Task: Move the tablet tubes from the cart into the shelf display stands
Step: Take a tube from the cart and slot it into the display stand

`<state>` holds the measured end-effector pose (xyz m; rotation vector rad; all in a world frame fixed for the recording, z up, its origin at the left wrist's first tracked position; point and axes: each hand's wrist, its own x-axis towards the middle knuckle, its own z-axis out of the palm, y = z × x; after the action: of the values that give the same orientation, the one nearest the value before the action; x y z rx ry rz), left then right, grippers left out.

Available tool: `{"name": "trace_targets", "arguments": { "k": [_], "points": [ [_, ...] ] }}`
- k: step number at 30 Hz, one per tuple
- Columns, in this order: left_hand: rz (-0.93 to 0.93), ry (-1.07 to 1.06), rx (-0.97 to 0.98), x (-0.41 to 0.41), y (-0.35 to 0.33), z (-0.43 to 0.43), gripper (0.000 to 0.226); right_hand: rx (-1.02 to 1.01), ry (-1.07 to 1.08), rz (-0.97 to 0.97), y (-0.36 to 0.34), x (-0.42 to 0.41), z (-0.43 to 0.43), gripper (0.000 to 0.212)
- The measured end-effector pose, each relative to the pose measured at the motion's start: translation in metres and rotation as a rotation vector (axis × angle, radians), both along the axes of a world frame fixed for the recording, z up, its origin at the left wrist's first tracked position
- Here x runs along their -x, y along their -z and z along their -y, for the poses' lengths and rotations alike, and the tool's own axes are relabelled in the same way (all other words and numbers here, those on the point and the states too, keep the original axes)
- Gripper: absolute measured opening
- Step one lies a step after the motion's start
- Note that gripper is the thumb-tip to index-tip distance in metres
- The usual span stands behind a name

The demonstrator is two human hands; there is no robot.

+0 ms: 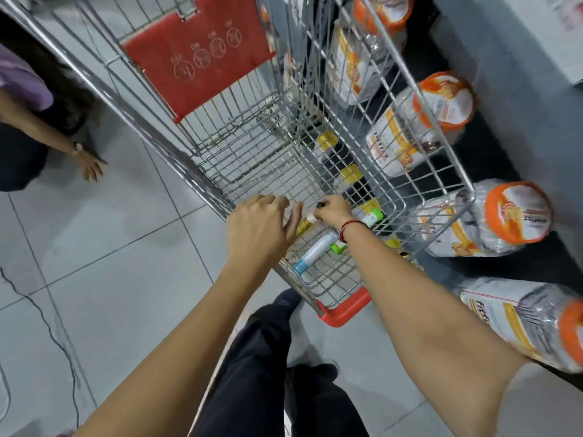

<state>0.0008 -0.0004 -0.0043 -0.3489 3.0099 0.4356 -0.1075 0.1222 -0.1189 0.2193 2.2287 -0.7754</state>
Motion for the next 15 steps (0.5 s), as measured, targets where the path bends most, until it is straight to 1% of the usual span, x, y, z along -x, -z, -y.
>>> {"name": "trace_targets", "arguments": {
  "k": [3, 7, 11, 13, 15],
  "points": [
    [-0.011, 0.010, 0.008, 0.000, -0.001, 0.001, 0.047, 0.022, -0.001, -0.104, -0.033, -0.001, -0.015, 0.035],
    [-0.019, 0.036, 0.036, -0.001, -0.003, 0.001, 0.046, 0.043, 0.006, -0.248, -0.089, 0.001, -0.046, 0.030],
    [-0.049, 0.055, -0.037, 0.002, -0.004, 0.000, 0.041, 0.017, 0.014, -0.420, -0.152, -0.003, -0.087, 0.021],
    [-0.045, 0.095, -0.064, 0.008, -0.007, -0.008, 0.043, 0.011, 0.033, -0.495, -0.185, -0.007, -0.110, 0.026],
    [-0.103, 0.168, -0.084, 0.017, -0.016, -0.027, 0.044, -0.008, 0.044, -0.586, -0.217, -0.012, -0.134, 0.029]
  ]
}}
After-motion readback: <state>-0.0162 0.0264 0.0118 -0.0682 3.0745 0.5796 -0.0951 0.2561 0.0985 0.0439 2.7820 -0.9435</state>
